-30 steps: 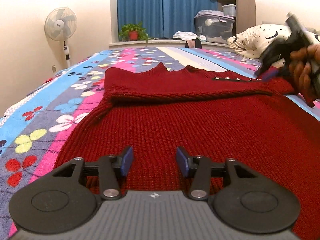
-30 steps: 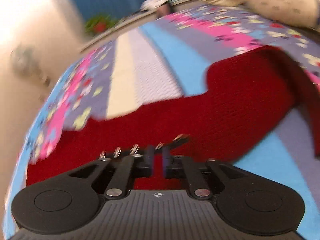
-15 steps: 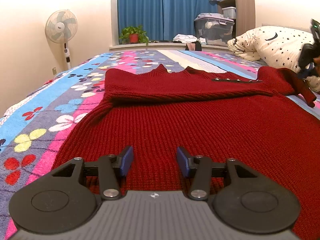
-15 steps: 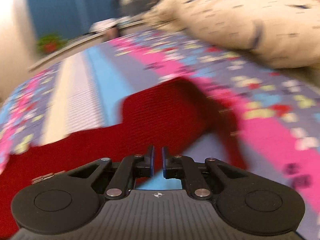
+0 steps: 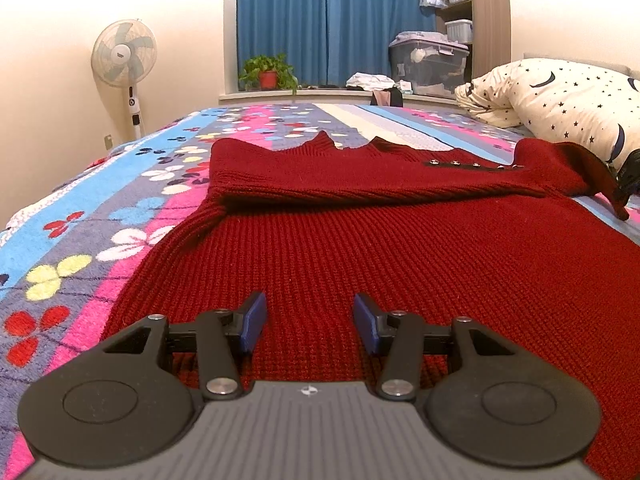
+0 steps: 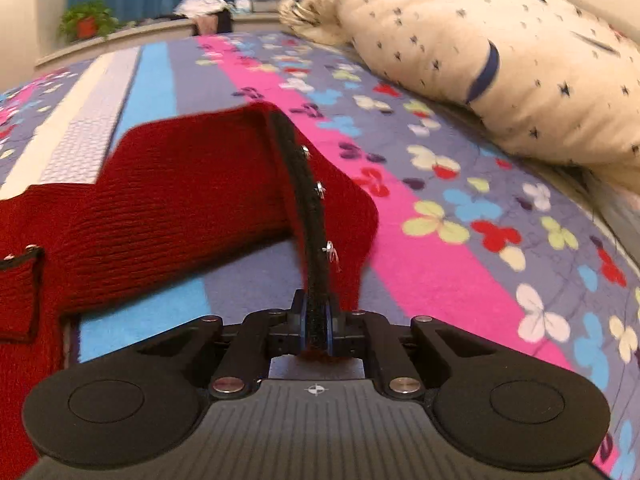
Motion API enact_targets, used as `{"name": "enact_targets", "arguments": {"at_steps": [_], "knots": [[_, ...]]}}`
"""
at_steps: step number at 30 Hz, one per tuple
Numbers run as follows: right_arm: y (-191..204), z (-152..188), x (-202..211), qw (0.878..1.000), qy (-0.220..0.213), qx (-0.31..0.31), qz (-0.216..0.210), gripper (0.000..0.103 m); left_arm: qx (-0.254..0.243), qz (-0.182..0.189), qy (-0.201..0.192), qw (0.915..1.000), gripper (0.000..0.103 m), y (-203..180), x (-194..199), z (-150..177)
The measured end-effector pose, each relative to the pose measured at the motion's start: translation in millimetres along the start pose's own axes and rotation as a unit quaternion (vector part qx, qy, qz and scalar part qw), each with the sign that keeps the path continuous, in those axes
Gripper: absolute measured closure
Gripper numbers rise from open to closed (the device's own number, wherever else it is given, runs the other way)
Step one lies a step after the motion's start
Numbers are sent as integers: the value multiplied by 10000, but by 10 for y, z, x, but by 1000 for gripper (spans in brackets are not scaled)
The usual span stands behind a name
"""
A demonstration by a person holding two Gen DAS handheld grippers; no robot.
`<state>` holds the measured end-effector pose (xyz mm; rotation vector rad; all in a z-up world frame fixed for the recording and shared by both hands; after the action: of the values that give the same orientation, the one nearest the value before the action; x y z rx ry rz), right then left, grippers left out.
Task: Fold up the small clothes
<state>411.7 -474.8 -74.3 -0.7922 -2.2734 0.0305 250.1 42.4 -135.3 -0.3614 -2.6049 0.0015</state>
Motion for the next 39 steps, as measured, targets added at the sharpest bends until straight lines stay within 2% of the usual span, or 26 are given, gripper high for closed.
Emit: {"name": "enact_targets", "arguments": {"at_steps": [1,3,5,6,8,11,13,15,16,18,19,20,22,24,28,31,35,37,39], "knots": [[1,-49,126,9999,-134,71,-64,95,15,12,-11,10000,49,4,3,2],[44,-221,466,9983,-304,116,-479,95,57,46,-46,10000,49,18,16,4],[248,-436,872,9892,-281,438,-1373,95,124,94,-94,9998,49,35,24,11],[417,-571,1122,9780,-180,611,-1987,96,145,110,-109,9998,49,44,27,11],[776,-828,1557,9533,-33,811,-2908,96,167,128,-121,9997,49,53,30,9],[1472,-1186,2168,9193,-57,1118,-3773,96,207,157,-119,9996,49,63,37,-6],[2025,-1352,2478,8921,125,1215,-4351,96,224,168,-113,9995,49,66,39,-12],[2561,-1398,2730,8651,232,1365,-4821,94,263,201,-117,9994,49,80,42,-18],[2821,-1371,2831,8533,408,1366,-5015,83,302,231,-119,9992,49,91,45,-19],[3144,-1330,2925,8382,827,1370,-5214,78,420,334,-121,9985,48,128,57,-29],[3192,-1282,2945,8361,894,1346,-5242,77,494,403,-130,9979,47,150,65,-33],[3170,-1248,2945,8375,898,1311,-5228,76,560,459,-139,9973,47,170,71,-35],[2988,-1167,2903,8448,803,1256,-5139,64,609,490,-139,9968,46,182,74,-39],[2635,-1075,2744,8642,663,1143,-4855,60,549,452,-111,9974,46,158,70,-48],[1770,-684,2234,9132,473,960,-3932,60,390,341,-60,9986,46,95,104,-96],[1137,-290,1862,9386,564,725,-3325,60,523,428,-189,9975,48,122,200,-247],[586,207,1463,9554,698,148,-2866,60,1021,237,-453,9935,53,371,231,-599],[462,399,1269,9553,796,-290,-2833,59,1237,143,-387,9915,56,541,130,-757],[458,523,1145,9568,822,-447,-2754,59,1339,20,-279,9906,58,705,-15,-903]]}}
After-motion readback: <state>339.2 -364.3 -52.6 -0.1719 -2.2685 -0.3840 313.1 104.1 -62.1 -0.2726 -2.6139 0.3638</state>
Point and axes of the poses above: each gripper's, at about its wrist camera, not at the fingertips, and x roughly against the way its jaws point, y to its left, z to its underside, the point moved 3 cm from there along -x, roughly the way its jaws point, and after that the axes turned 12 degrees about z, right-handed, at the moved point
